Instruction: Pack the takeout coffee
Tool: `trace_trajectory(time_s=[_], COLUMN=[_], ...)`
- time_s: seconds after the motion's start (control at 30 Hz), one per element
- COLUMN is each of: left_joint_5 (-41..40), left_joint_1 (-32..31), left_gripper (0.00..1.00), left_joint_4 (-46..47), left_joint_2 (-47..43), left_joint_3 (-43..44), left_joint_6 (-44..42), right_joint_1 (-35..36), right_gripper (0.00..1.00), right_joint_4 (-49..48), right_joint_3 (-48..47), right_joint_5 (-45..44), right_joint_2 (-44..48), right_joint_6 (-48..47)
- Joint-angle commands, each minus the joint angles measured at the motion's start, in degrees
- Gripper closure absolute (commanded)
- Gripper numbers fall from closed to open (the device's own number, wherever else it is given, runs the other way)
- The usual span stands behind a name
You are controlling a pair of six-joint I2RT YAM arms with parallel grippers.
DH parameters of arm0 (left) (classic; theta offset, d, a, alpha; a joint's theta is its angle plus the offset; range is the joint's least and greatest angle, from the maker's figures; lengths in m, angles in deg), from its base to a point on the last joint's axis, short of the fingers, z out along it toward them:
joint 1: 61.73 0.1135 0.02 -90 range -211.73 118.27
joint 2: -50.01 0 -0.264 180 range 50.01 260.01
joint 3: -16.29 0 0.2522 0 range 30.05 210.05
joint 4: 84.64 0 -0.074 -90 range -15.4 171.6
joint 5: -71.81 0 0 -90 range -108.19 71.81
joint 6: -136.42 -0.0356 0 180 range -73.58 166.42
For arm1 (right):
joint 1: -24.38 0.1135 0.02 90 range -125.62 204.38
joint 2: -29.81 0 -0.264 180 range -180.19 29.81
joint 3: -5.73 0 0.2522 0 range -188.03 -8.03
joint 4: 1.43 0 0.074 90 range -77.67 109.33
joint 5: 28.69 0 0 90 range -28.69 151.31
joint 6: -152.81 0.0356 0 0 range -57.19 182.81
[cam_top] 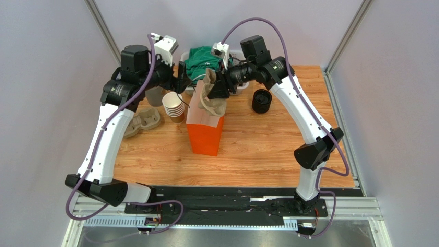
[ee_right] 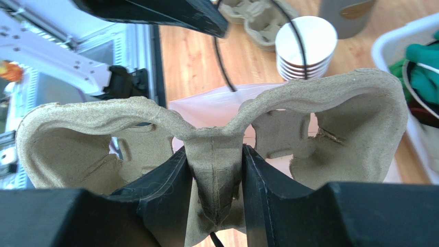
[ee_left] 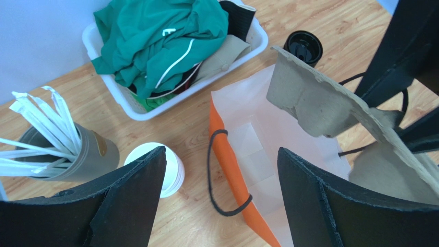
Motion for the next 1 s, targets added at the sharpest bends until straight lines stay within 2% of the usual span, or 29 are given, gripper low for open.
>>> trace_trajectory(time_s=[0.0, 0.13, 0.27, 0.43, 0.63, 0.97], left_joint_5=[1.9, -0.55, -1.35, 0.4, 0.94, 1.99], left_joint_1=[1.02, 1.28, 2.86, 5.06, 5.68, 6.64], left_gripper=[0.13, 0.13, 0.13, 0.13, 0.13, 0.13], left_joint_4=[1.99, 0.76, 1.19, 1.28, 0.75, 0.76], left_joint_2=[-1.99, -1.9, -3.04, -4.01, -4.1, -3.66], left_joint_3=[2.3, 4.15, 2.05, 0.99, 0.38, -0.15], left_joint_6=[0.33, 0.33, 0.24, 1.12, 1.04, 1.3], right_joint_1=[1.55, 3.66, 5.15, 6.21, 7.62, 9.02], right_gripper=[0.6, 0.6, 0.6, 0.6, 0.6, 0.6], right_joint_4=[-3.35, -1.6, -3.43, -4.85, -4.84, -4.06], right_joint_3=[-1.36, -4.79, -4.28, -4.8, -3.4, -6.82], right_joint_5=[-7.44, -10.69, -12.45, -14.83, -19.48, -25.28], right_joint_2=[-1.17, -3.28, -3.64, -3.72, -1.09, 1.72], right_joint_6=[0.01, -1.85, -1.85, -2.55, -6.42, -9.15])
